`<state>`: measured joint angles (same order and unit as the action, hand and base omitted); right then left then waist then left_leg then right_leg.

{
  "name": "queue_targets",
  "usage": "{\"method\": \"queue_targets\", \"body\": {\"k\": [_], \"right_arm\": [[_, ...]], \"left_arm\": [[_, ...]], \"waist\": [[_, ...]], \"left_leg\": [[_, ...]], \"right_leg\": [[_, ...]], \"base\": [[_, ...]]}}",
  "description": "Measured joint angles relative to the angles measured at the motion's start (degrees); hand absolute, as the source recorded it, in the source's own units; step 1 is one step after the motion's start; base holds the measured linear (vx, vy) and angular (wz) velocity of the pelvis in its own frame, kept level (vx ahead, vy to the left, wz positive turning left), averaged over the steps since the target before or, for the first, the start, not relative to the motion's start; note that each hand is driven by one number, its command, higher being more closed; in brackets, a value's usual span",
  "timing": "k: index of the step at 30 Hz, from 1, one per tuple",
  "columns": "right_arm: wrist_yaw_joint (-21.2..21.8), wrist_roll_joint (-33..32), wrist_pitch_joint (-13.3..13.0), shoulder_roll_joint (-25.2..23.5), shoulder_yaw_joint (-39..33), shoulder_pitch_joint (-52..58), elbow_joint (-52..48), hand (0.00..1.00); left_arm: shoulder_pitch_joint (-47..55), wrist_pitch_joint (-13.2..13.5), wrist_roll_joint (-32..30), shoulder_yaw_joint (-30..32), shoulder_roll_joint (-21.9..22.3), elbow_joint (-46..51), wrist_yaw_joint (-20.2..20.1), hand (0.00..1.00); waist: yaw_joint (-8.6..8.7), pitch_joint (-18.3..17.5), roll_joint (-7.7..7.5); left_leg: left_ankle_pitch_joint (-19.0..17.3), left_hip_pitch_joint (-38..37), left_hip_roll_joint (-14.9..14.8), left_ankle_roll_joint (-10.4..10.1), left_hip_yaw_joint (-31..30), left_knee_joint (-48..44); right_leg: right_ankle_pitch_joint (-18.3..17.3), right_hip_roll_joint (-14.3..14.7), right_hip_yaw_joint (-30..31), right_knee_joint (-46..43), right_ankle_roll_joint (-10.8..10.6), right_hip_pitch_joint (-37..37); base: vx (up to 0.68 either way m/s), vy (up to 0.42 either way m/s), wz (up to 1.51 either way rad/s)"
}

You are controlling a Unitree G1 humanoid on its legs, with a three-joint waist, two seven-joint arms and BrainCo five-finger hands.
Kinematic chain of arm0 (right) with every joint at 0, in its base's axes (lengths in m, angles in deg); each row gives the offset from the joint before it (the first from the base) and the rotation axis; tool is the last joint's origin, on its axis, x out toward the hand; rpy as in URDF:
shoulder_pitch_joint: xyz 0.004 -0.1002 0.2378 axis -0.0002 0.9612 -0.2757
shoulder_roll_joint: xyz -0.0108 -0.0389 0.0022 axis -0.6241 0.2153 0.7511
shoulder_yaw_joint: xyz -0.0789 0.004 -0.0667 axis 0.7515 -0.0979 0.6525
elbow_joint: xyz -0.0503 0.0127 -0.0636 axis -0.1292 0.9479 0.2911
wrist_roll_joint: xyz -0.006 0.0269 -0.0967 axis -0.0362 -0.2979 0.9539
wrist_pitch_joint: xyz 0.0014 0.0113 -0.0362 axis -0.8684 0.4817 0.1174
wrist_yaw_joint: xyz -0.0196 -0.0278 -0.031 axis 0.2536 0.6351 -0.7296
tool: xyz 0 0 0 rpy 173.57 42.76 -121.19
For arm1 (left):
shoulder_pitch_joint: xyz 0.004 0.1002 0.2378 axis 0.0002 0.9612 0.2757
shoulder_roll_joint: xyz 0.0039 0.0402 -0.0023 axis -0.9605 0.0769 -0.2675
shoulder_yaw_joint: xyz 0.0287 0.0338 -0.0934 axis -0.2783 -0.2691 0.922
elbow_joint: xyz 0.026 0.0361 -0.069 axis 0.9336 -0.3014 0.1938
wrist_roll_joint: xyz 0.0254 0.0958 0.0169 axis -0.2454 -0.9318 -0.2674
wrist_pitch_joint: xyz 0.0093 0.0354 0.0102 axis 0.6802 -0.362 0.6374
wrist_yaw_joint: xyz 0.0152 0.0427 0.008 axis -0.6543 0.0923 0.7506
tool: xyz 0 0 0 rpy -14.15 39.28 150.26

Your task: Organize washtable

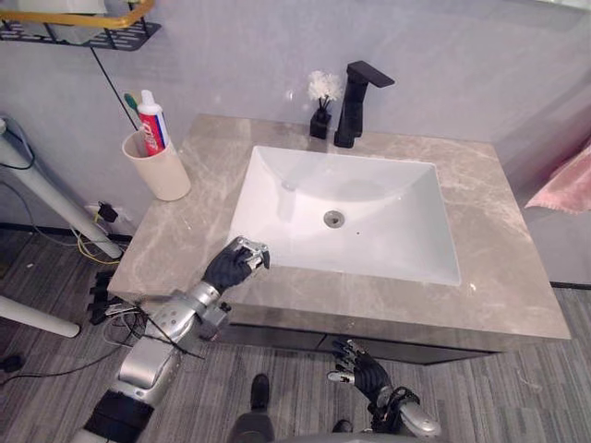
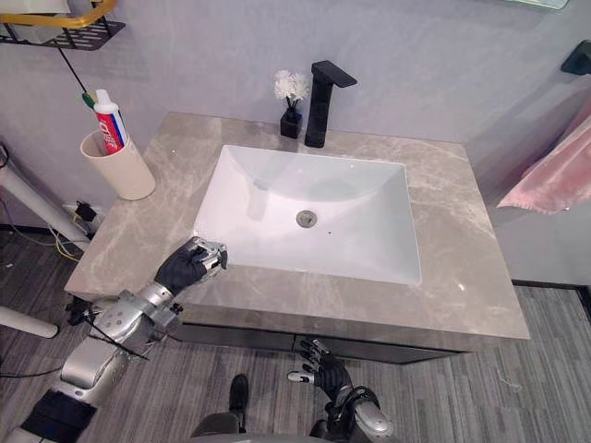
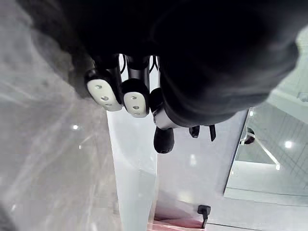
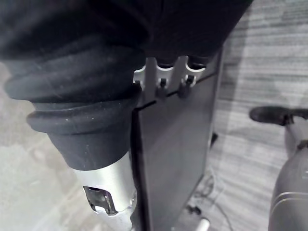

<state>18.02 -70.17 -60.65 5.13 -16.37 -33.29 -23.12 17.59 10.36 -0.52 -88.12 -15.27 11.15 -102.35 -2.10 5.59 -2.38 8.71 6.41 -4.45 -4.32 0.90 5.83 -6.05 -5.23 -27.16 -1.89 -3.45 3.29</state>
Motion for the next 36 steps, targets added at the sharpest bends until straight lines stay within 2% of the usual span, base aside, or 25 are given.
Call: {"method": "queue_targets", "body": {"k": [2,3,7,13,18,21,24,27,33,36], "right_arm": [[-0.01,0.11,-0.06,0.05,-0.02,-0.18,0.62,0.0],[-0.02,0.17,-0.08,0.04,-0.03,-0.54,1.39,0.0],[-0.05,0.99,-0.09,-0.02,-0.61,-0.72,1.46,0.0],[-0.11,2.13,-0.11,-0.12,-2.49,0.13,1.45,0.0],[-0.11,2.31,-0.11,-0.26,-3.98,0.5,1.45,0.0],[-0.11,3.42,-0.11,-0.25,-4.88,0.96,1.45,0.0],[-0.11,3.84,-0.11,-0.25,-5.07,1.21,1.45,0.0],[-0.12,3.87,-0.1,-0.3,-5.15,1.43,1.45,0.0],[-0.17,3.86,-0.09,-1.2,-6.87,1.36,1.03,0.0],[-0.26,3.86,-0.09,-1.5,-7.33,1.37,0.85,0.0]], "left_arm": [[1.21,0.0,0.57,1.23,0.92,0.2,0.1,1.0],[1.86,0.0,1.38,2.11,1.27,0.21,0.18,1.0],[2.98,-0.09,1.67,6.19,2.11,0.19,2.0,1.0],[6.66,-0.08,3.83,12.62,3.78,0.21,4.71,1.0],[8.99,-0.41,3.82,14.87,3.89,1.49,5.25,1.0],[8.52,-0.44,3.78,17.33,3.91,1.53,5.86,1.0],[7.72,-0.44,3.69,21.29,3.89,1.57,7.47,1.0],[3.64,-0.41,3.57,23.39,3.8,1.44,8.42,1.0],[-3.53,-0.41,2.91,23.8,0.19,-2.84,9.43,1.0],[-9.24,-0.43,1.99,23.74,-3.55,-6.74,10.3,1.0]], "waist": [[0.37,-0.09,0.19],[1.07,-0.1,0.22],[1.34,-0.05,0.54],[1.15,-0.01,1.27],[0.95,0.0,1.89],[-0.38,0.01,1.9],[-0.57,0.01,1.86],[-1.97,0.35,1.27],[-1.98,1.68,-0.96],[-1.97,2.57,-2.46]], "left_leg": [[0.12,0.02,0.29,0.12,-0.76,0.0],[0.24,0.06,0.41,0.21,-1.26,0.0],[0.6,0.65,0.63,0.4,-2.32,0.01],[0.89,1.18,1.16,0.7,-3.89,0.01],[1.12,1.77,1.68,0.68,-5.11,0.01],[1.13,1.88,1.83,0.67,-5.53,0.01],[1.29,2.6,1.9,0.5,-5.74,0.01],[1.39,3.08,1.74,0.46,-5.65,0.0],[1.37,3.1,1.29,0.49,-4.96,-0.02],[1.35,3.5,0.75,0.46,-4.25,-0.04]], "right_leg": [[0.0,-0.14,-1.05,0.03,-0.01,0.39],[0.0,-0.19,-1.28,0.02,-0.01,0.64],[0.0,-0.22,-2.65,0.02,0.0,0.6],[-0.02,-0.38,-4.33,0.06,-0.01,0.95],[-0.03,-0.58,-5.74,0.11,-0.04,1.12],[-0.07,-0.6,-6.21,0.21,-0.07,1.33],[-0.15,-0.52,-7.17,0.26,-0.19,1.14],[-0.14,-0.41,-7.01,0.13,-0.19,0.52],[-0.1,-0.13,-5.47,0.06,-0.13,-0.15],[0.01,0.18,-4.84,0.03,0.04,-0.87]], "base": [[0.02,0.012,0.21],[0.01,0.008,0.23],[-0.03,0.005,0.14],[-0.03,0.007,0.13],[-0.01,0.008,0.17],[-0.01,-0.001,0.08],[-0.01,-0.006,0.13],[0.0,-0.005,0.02],[0.0,-0.006,-0.1],[0.0,-0.016,-0.13]]}}
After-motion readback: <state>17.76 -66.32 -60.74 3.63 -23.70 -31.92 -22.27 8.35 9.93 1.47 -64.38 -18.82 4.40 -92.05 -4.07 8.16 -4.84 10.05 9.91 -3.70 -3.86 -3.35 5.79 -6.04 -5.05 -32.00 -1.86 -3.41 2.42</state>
